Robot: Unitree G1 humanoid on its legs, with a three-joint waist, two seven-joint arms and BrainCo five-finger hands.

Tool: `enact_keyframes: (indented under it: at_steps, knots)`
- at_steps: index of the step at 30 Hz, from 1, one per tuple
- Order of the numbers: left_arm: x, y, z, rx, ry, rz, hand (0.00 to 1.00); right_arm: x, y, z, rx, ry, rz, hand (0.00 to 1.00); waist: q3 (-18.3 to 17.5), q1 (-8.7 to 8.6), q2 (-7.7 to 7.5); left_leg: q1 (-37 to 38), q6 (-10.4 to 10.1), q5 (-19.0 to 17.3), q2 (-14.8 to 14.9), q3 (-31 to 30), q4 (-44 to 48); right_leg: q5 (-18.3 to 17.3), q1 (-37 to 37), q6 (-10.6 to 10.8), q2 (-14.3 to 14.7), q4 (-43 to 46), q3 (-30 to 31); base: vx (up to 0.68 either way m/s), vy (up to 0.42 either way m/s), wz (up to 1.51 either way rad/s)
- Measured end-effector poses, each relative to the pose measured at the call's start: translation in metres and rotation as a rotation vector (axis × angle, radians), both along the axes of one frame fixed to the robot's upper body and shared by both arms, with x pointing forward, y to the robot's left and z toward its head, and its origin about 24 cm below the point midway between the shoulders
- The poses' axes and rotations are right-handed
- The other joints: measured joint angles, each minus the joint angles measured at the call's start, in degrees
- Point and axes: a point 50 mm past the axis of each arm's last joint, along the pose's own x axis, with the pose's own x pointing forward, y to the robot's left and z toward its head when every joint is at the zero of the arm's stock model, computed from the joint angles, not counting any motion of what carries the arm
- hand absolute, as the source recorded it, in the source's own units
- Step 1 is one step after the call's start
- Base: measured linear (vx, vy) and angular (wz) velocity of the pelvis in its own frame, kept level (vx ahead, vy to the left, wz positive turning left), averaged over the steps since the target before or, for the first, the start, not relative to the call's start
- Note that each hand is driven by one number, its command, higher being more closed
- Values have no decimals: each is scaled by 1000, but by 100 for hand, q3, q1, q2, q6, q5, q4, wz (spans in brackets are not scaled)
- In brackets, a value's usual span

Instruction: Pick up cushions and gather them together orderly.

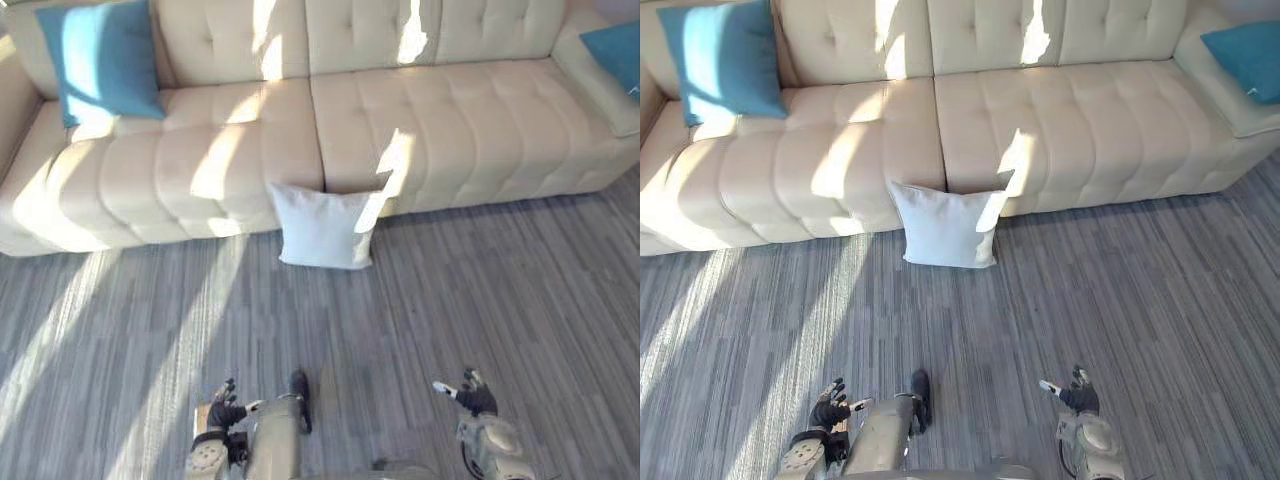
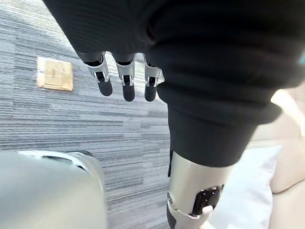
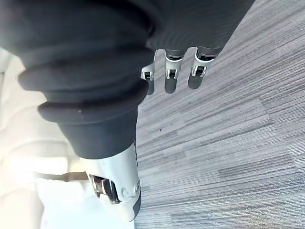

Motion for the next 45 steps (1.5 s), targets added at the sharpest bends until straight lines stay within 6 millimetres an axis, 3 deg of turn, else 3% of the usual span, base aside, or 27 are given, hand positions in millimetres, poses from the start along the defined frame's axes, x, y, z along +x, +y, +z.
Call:
enact_keyframes:
  at_steps: [1,3,4,6,8,9,10,11,12,13,15,16,18,19,22,23,24,28,31,33,36,39,42,44,45]
  knots:
    - [-1,1,-1,5,12,-5,0,-1,2,-1,-3,10,14,0,4,-9,0,336,59,-152,-68,-10,-69,-38,-275,-75,-60,851,3,573,132,10]
    - [-5,4,-2,17,30,-15,0,-1,8,-3,0,18,44,0,25,-12,95,1276,69,-272,-68,-41,-562,-378,-707,-711,-21,1367,-300,604,92,-3]
    - [-4,5,-2,21,30,-19,0,-1,9,-3,1,18,55,0,6,-57,143,1586,66,-271,-21,-80,-781,-505,-881,-944,56,1095,-539,507,10,8]
    - [1,5,0,24,15,-23,0,1,11,-3,3,14,65,0,31,-145,208,1985,63,-269,97,-130,-1069,-617,-1286,-1145,283,155,-763,530,-60,30]
    - [6,6,2,30,5,-30,0,-1,10,-3,4,18,62,0,24,-226,192,2144,52,-275,194,-225,-1123,-334,-1612,-1142,468,-1309,-774,472,-108,49]
    - [5,8,2,39,10,-35,0,-7,9,-5,5,33,55,0,-7,-293,104,2273,-282,-351,174,-274,-1122,396,-1630,-1185,557,-2478,-652,405,-115,56]
    - [3,8,1,42,19,-43,0,-20,8,-10,5,65,45,0,-43,-295,6,2402,-517,-497,115,-349,-1115,1347,-1608,-1285,571,-2934,-518,610,-183,55]
    - [1,-2,-4,16,44,-45,0,-28,0,-12,-6,96,28,0,-52,-273,207,2593,-744,-662,310,-498,-1069,1544,-1615,-1457,700,-2535,-524,496,-155,31]
    - [-1,-4,-5,11,49,-50,0,-28,1,-12,-3,99,21,0,-86,-267,239,2577,-842,-606,387,-490,-991,1394,-1611,-1537,731,-2433,-527,569,-212,27]
    - [0,-8,-6,2,47,-49,0,-27,1,-10,4,79,5,0,-98,-293,277,2501,-1002,-514,489,-574,-588,1021,-1515,-1579,766,-2275,-624,422,-202,25]
    - [3,-14,-5,-13,36,-42,0,-24,4,-8,7,56,7,0,-96,-301,291,2054,-1304,-336,671,-618,518,783,-1308,-1659,812,-2254,-720,392,-210,29]
    - [5,-19,-5,-27,24,-42,0,-22,6,-7,7,43,16,0,-77,-285,296,1574,-1496,-261,939,-656,1657,683,-1020,-1699,876,-2388,-772,338,-166,21]
    - [4,-25,-5,-42,25,-43,0,-18,10,-4,13,19,13,0,-69,-219,288,1143,-1325,-416,1296,-405,2353,631,-559,-1744,973,-2629,-863,290,-116,3]
    - [5,-30,-6,-55,22,-45,0,-14,11,-1,12,-6,7,0,-83,-141,260,994,-1157,-514,1330,-234,2030,628,-423,-1744,972,-2762,-807,190,-32,-20]
    - [8,-35,-4,-63,7,-59,0,-7,10,2,8,-27,8,0,-124,-25,343,724,-1065,-509,1185,-243,311,562,-392,-1626,960,-2826,-588,175,88,-40]
    - [8,-36,-4,-60,8,-68,0,-8,10,1,7,-18,7,0,-142,-5,393,734,-1037,-277,1101,-292,-269,519,-453,-1557,964,-2752,-507,173,186,-46]
    - [7,-34,-5,-51,16,-77,0,-12,13,-3,21,5,5,0,-157,26,335,869,-1060,58,980,-218,-468,461,-505,-1448,898,-2671,-310,162,192,-37]
    - [11,-32,-3,-38,11,-95,0,-13,17,-5,28,8,7,0,-141,-3,249,855,-948,-23,653,84,-547,297,-766,-1137,563,-2437,-89,127,180,-24]
    - [35,-25,8,3,-53,-132,0,9,19,4,11,-46,14,0,72,-3,214,442,-856,-186,639,243,8,240,-1241,-1051,518,-1968,86,15,94,-22]
    - [67,-19,28,46,-161,-134,0,38,20,21,-11,-146,7,0,407,6,201,-48,-797,-398,745,252,703,181,-1687,-987,490,-1458,118,-117,101,-14]
    - [109,-15,60,73,-321,-106,0,67,20,42,-32,-254,-6,0,727,21,155,-856,-665,-916,889,246,1552,-200,-2494,-969,488,-710,126,-184,69,-8]
    - [141,-13,87,81,-429,-76,0,93,20,62,-27,-342,-30,0,982,12,150,-1668,-582,-1146,989,238,2183,-315,-3300,-945,494,-166,159,-175,29,-9]
    - [179,-3,131,86,-582,17,0,134,20,98,-23,-478,-42,0,1242,6,149,-2876,-494,-1184,1156,195,2887,-309,-4464,-950,561,398,194,-175,8,-10]
    - [208,4,175,69,-727,88,0,169,21,140,-22,-623,-50,0,1579,-1,150,-3703,-482,-1190,1290,178,3392,-308,-5278,-951,602,846,212,-117,-14,-6]
    - [215,6,187,56,-765,112,0,178,22,152,-19,-662,-50,0,1635,-3,152,-3919,-482,-1190,1328,180,3507,-308,-5495,-951,613,947,215,-106,-34,-6]
